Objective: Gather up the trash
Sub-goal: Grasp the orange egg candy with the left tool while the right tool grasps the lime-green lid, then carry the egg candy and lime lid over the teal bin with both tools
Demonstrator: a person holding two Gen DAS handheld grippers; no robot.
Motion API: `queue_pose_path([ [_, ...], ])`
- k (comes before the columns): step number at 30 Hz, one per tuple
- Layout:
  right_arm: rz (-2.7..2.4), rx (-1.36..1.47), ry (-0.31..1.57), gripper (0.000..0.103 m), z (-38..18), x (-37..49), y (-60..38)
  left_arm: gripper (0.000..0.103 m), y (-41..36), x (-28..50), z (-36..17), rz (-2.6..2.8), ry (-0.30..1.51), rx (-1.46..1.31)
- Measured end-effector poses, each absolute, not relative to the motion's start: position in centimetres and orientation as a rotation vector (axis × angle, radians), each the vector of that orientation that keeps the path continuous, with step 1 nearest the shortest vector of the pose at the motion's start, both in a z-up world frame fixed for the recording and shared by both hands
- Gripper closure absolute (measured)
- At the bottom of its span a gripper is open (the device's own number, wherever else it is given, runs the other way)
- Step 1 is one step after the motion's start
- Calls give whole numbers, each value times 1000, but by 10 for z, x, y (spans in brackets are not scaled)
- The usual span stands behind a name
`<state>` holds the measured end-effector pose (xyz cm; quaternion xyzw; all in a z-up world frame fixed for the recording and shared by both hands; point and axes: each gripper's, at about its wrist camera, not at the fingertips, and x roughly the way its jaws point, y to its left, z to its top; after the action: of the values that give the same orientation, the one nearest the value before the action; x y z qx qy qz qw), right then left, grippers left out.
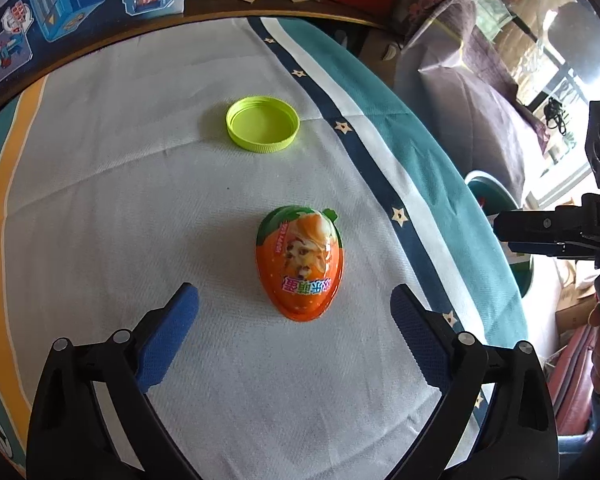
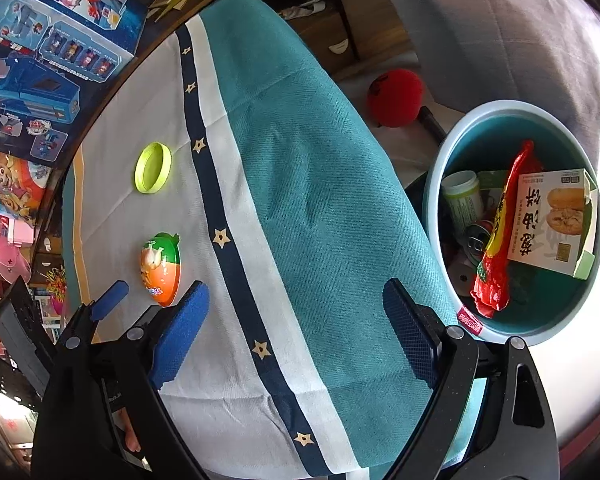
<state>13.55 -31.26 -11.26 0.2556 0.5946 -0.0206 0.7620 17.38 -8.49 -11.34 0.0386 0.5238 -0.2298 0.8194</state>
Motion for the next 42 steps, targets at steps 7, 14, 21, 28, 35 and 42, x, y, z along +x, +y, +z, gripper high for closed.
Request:
queue_pose_path([
  [7, -47, 539, 1299, 18, -117, 148, -311, 30, -102, 178, -122, -492, 1098, 166],
  [14, -15, 498, 1295, 18, -116, 168, -292, 58, -81, 189, -113, -463, 1064, 96],
  [21, 76, 404, 1259, 18, -108, 211, -245, 57, -17, 207, -95, -368, 1041, -27],
  [28, 123, 243, 1212, 18, -113, 258, -188, 57, 35, 215, -89, -292, 1030, -114],
  [35, 105, 109, 1189, 32, -127, 279, -158, 57, 48, 220, -96, -289, 1046, -146],
  [42, 91, 19, 1159, 50, -127, 280, -148, 57, 49, 221, -100, -293, 1053, -157],
])
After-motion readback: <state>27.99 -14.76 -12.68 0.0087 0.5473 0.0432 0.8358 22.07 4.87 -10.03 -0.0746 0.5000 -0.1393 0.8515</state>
